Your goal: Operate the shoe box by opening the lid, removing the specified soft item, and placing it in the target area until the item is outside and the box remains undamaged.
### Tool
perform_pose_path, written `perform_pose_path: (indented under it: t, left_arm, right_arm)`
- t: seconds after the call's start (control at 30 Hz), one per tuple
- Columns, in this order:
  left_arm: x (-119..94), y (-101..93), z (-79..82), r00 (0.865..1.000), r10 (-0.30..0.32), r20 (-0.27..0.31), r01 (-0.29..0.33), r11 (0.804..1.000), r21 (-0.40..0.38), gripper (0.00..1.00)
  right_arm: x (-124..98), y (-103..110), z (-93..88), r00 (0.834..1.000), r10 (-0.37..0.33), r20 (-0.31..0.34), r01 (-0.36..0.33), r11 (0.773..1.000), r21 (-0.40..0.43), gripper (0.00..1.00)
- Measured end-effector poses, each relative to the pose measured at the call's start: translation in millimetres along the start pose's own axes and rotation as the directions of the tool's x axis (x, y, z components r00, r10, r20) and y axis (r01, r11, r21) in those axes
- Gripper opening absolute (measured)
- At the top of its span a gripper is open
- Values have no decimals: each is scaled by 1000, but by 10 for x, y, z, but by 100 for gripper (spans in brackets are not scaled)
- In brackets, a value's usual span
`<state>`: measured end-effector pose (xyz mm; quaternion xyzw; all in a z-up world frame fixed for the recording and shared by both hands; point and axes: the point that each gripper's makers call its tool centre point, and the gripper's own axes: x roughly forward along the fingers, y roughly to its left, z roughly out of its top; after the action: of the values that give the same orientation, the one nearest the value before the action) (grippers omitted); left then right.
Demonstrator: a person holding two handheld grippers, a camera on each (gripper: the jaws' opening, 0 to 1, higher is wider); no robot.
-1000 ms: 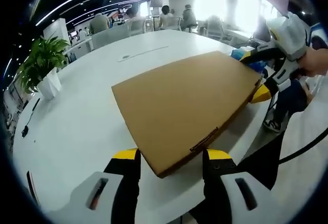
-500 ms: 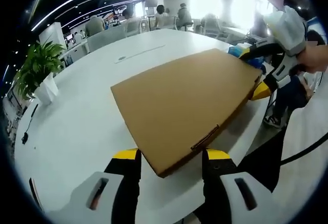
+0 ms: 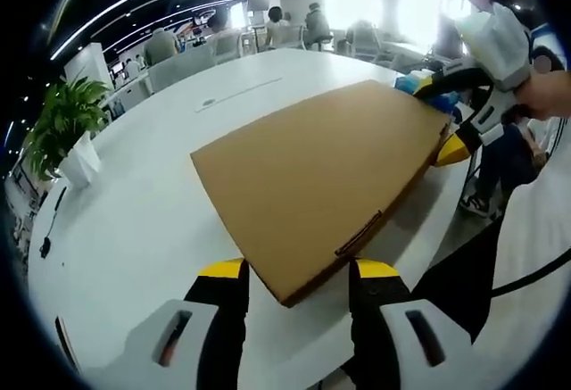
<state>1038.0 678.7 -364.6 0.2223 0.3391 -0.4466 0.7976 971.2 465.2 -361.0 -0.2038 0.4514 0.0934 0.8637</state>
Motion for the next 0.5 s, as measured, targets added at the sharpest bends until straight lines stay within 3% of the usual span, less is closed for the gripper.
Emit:
perform_pose_path:
  t: [0.27, 0.5]
  left_arm:
    - [16, 35, -25, 1000, 8, -23, -8, 1000, 16, 44]
    - [-43, 24, -48, 1000, -15, -13, 14, 998, -67, 39]
  right_arm:
    - [7, 1, 1, 1000, -4, 0, 4, 1000, 8, 79]
    - [-38, -2, 48, 1000, -15, 23, 15, 1000, 11, 78]
